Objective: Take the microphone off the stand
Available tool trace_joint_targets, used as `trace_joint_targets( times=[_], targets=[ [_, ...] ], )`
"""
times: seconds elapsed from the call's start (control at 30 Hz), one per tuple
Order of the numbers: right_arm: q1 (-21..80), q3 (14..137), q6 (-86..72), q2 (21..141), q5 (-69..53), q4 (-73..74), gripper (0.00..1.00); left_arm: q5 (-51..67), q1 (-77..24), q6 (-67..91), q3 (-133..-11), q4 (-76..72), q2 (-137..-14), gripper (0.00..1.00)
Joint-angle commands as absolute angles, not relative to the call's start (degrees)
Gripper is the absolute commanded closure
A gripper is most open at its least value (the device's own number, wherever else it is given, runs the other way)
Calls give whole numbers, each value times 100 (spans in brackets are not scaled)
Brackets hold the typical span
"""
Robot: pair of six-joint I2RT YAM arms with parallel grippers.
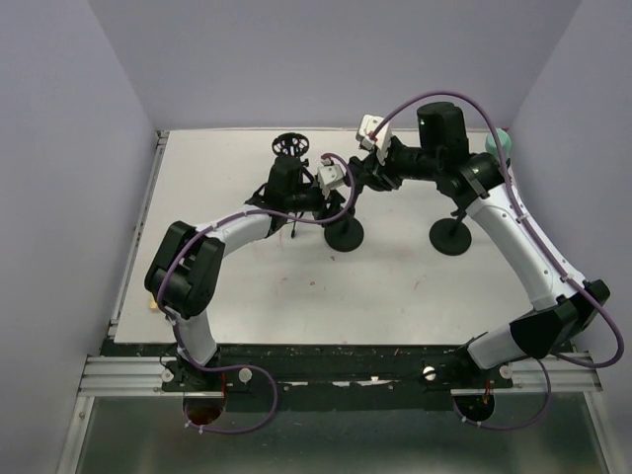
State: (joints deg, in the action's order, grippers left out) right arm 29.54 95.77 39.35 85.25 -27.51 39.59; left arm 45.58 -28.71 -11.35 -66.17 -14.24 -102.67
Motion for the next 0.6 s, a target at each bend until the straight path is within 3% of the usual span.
trace_joint_targets(
  times=[0.0,0.27,0.57],
  targets=[
    [2848,9413,3209,8789,-3085,4254,99,4483,-3190,-862,-6373,-2389,-10038,37],
    [2584,9237,2936,8605,-3103,4201,99,4351,-3418,-1044,-6521,-2269,-10160,38],
    [2426,9018,2725,8438,-2901,3850,99,2953,-3885,-2328,-6346,-1793,-9985,66]
  ],
)
